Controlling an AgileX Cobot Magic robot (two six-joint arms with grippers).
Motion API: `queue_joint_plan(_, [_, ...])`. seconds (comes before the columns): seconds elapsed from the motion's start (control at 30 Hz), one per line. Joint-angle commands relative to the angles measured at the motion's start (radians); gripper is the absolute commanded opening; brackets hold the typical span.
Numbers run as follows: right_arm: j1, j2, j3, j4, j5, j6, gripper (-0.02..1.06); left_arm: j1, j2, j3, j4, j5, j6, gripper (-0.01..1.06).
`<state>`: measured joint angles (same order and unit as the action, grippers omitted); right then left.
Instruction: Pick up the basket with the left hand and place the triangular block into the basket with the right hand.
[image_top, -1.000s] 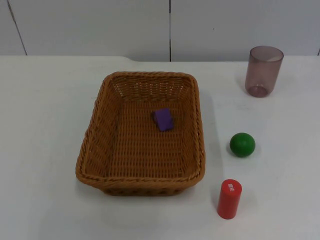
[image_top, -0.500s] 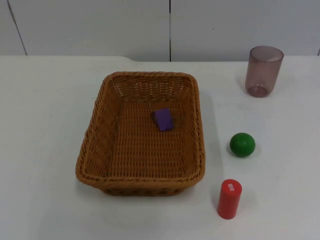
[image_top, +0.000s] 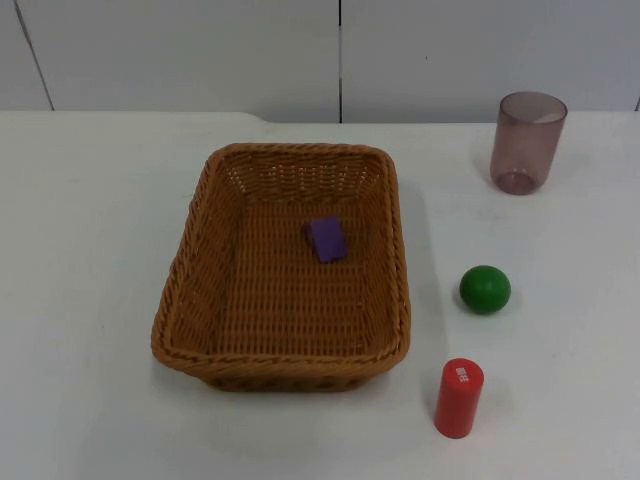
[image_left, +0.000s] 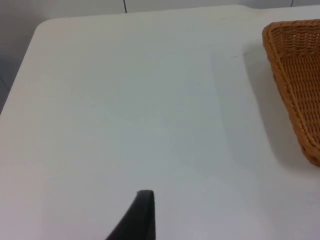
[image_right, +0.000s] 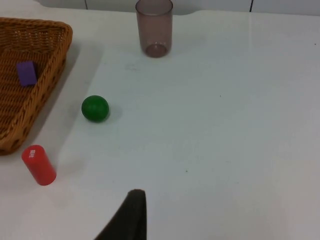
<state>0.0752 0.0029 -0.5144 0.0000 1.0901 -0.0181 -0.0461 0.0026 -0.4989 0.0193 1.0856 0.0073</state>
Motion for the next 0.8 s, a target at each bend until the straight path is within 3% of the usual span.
queue_joint_plan(0.0, [0.005, -0.003, 0.001, 0.0, -0.012, -0.006, 1.05, -0.007, -0.003, 0.004, -0.008, -0.011, -0.001, 1.05])
queue_joint_plan(0.43, [0.005, -0.003, 0.001, 0.0, -0.012, -0.006, 1.05, -0.007, -0.003, 0.004, 0.018, -0.011, -0.061, 1.05])
queue_joint_plan(0.63, [0.005, -0.003, 0.001, 0.0, -0.012, -0.006, 1.05, -0.007, -0.003, 0.004, -0.036, -0.011, 0.03, 1.05])
queue_joint_plan(0.77, [0.005, -0.003, 0.001, 0.0, -0.012, -0.006, 1.05, -0.007, -0.003, 0.004, -0.03, -0.011, 0.017, 1.05])
